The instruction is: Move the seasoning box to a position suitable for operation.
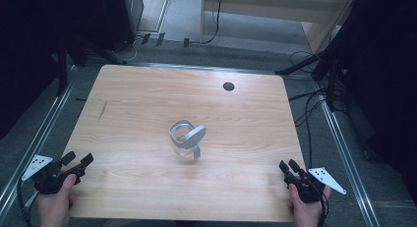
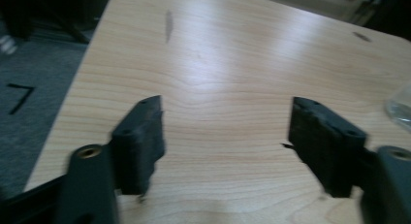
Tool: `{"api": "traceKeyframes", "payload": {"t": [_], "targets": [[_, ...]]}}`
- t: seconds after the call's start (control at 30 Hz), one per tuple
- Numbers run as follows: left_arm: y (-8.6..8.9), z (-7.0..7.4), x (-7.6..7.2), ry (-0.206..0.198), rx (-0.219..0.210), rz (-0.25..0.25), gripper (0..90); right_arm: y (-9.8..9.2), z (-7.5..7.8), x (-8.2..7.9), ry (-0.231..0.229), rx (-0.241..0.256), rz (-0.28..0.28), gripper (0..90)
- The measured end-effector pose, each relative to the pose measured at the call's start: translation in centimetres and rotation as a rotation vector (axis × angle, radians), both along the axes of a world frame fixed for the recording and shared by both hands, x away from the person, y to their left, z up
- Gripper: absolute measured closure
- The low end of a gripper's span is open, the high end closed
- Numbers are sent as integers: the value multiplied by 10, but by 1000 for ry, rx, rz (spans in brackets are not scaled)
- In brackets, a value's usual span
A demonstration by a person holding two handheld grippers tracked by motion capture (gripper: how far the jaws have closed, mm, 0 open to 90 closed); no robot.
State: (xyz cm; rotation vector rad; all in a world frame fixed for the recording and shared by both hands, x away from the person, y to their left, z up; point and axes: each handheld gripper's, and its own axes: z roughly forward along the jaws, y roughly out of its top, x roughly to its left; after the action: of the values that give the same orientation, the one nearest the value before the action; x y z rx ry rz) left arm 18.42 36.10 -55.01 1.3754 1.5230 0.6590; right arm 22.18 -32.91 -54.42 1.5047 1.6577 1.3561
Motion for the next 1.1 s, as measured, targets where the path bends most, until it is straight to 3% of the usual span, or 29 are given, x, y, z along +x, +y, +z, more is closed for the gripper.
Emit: {"api": "traceKeyframes", "payload": {"t": [0.03, 0.1, 0.13, 0.23, 0.4, 0.47, 0.53, 0.6, 0.63, 0.83, 0.97, 1.1], "targets": [[-1, 0, 0, 3, 12, 6, 381, 2, 1, -1, -9, -17, 2, 655], [-3, 1, 1, 5, 32, 5, 485, 4, 2, -2, -5, -25, 5, 679], [-9, 2, 3, 3, 64, -21, 543, 10, 2, -1, 9, -40, 8, 741], [-18, 4, 9, 19, 54, -77, 661, 17, 3, 0, 33, -4, 43, 802], [-42, 14, 23, 35, 75, -141, 713, 43, 16, 2, 31, 1, 150, 894], [-46, 15, 25, 36, 79, -153, 735, 53, 22, 4, 24, 30, 184, 900], [-64, 20, 34, 39, 86, -213, 758, 67, 26, 6, 24, 49, 219, 879], [-69, 21, 36, 40, 81, -229, 775, 75, 28, 7, 21, 46, 227, 887], [-76, 22, 40, 47, 78, -249, 778, 92, 32, 8, 6, 29, 248, 894], [-99, 27, 56, 60, 72, -294, 786, 124, 36, 14, 4, 8, 296, 889], [-111, 30, 62, 65, 73, -325, 794, 141, 35, 17, 4, -14, 299, 889], [-122, 31, 68, 72, 72, -348, 802, 157, 34, 19, 4, -3, 343, 900]]}}
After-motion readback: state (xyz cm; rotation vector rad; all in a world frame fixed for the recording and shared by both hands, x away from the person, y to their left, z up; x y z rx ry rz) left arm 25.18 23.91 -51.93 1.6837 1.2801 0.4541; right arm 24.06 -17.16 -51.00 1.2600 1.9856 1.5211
